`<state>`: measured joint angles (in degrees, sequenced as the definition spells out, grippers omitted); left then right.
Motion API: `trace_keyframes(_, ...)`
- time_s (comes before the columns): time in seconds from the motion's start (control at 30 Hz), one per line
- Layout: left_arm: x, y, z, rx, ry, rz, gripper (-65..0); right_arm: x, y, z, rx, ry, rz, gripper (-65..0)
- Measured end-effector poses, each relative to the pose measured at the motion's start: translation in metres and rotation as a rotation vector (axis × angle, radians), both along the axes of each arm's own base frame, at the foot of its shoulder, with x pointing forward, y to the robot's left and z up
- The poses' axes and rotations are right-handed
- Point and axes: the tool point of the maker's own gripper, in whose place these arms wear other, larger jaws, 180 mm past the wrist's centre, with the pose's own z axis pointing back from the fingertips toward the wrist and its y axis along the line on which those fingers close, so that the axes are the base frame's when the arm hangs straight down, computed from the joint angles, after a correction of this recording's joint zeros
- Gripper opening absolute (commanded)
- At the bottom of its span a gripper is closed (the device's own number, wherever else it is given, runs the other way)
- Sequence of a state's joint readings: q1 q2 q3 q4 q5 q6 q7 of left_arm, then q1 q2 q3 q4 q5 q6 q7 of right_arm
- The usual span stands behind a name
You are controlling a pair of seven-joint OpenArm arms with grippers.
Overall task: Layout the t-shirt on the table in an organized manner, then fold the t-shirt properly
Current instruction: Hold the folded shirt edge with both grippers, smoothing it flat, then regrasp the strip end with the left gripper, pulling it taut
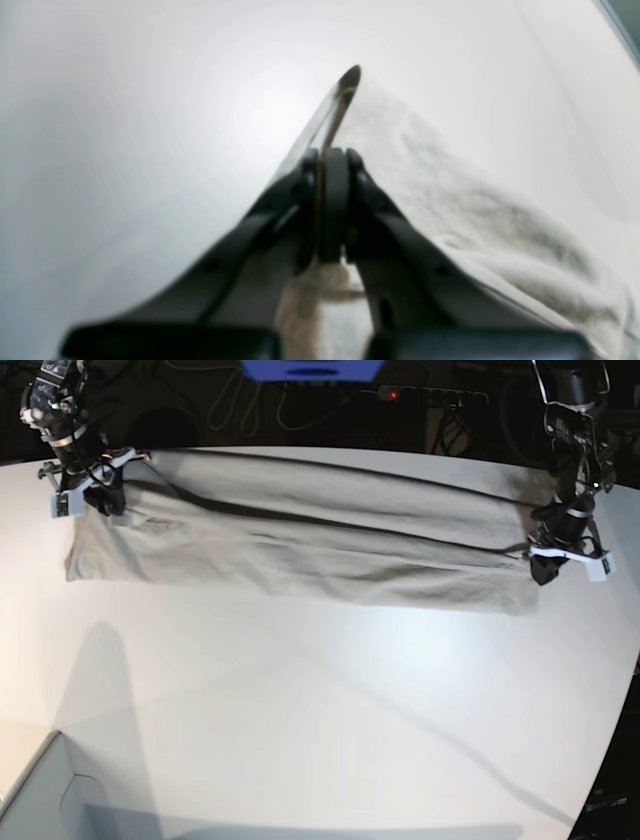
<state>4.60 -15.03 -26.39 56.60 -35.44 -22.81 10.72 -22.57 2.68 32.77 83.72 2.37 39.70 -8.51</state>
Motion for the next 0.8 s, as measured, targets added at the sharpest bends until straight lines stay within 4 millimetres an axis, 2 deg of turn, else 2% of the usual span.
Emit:
trace_keyframes(0.1,0.0,-0.0003,-0.0002,-0.001,0.002,-0.002,-61.6,-0.0005,0.0036,-0.001,0.01,-0.002,-0.005,-43.1)
trace_keyframes(0.2,-0.0004,-0.0002,-0.0007,-0.001,0.005,-0.003,-49.8,-0.0003,0.0044,-0.0013,0.011,0.0,-0.002,-39.1)
trace_keyframes(0.3,0.0,-0.0003,0.0,-0.001,0.003,-0.003,-34.8,-0.0004,0.0045,-0.0014,0.011,0.0,-0.003,-39.0)
trace_keyframes(0.37,0.0002,-0.0005,0.0002,0.0,0.003,-0.004,-28.8,-0.0004,0.0045,-0.0014,0.011,0.0,-0.003,-39.0)
trace_keyframes(0.67,-0.0046,-0.0006,-0.0037,-0.002,0.015,-0.003,-29.2,-0.0002,0.0045,-0.0013,0.011,0.0,-0.003,-39.0)
trace_keyframes(0.73,-0.0057,-0.001,-0.0044,-0.002,0.017,-0.003,-32.1,-0.0004,0.0045,-0.0014,0.011,0.0,-0.003,-39.0)
trace_keyframes(0.8,-0.0093,-0.0016,-0.0067,-0.004,0.022,-0.001,-38.0,-0.0003,0.0045,-0.0013,0.011,0.0,-0.003,-39.0)
